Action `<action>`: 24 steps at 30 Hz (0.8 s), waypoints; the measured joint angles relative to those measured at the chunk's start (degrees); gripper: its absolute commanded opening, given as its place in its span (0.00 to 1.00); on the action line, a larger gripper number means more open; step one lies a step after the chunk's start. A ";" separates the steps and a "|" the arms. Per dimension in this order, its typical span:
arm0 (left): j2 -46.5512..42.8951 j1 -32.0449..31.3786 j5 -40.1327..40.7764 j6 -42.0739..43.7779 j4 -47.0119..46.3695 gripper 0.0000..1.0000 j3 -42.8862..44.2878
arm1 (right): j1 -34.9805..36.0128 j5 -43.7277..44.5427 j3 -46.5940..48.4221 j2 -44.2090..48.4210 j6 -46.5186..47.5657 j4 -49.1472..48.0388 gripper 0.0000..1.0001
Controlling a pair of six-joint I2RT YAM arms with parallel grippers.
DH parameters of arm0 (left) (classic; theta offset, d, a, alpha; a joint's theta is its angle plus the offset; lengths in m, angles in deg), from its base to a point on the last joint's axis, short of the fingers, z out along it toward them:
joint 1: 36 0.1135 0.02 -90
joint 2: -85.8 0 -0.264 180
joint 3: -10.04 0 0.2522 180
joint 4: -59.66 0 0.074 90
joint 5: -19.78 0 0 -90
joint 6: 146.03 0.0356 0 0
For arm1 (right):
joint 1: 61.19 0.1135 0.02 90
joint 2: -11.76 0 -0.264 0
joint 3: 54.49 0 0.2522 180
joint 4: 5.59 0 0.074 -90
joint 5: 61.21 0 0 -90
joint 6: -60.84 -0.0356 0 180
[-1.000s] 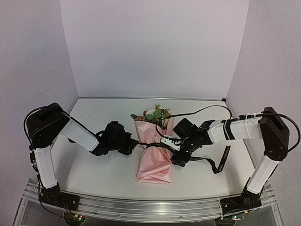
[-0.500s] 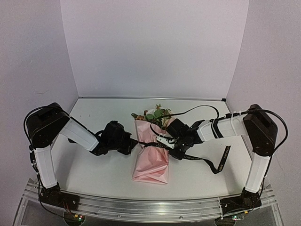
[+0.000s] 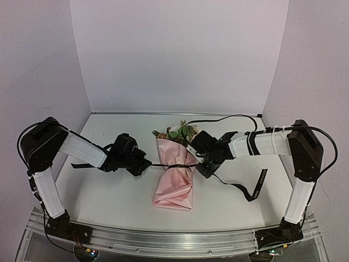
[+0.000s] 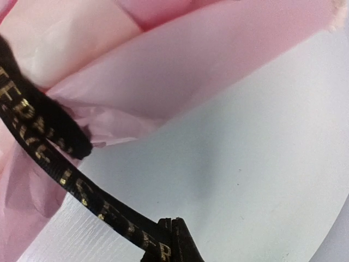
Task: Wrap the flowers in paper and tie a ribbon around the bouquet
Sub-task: Cross the half-tied ribbon over the folded bouquet.
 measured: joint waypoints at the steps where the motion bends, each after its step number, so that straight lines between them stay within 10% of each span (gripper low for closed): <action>1: -1.01 1.15 -1.09 1.03 -0.63 0.00 -1.60 | -0.36 0.27 0.03 0.74 -2.80 0.99 0.00; 8: -9.46 14.39 -12.52 7.92 -4.52 0.00 -17.75 | -7.67 -6.57 -13.36 12.92 -19.56 -1.50 0.00; 24: -16.67 17.38 -17.02 18.99 2.23 0.00 -16.09 | -8.56 -12.10 -18.69 20.62 -27.79 -3.22 0.00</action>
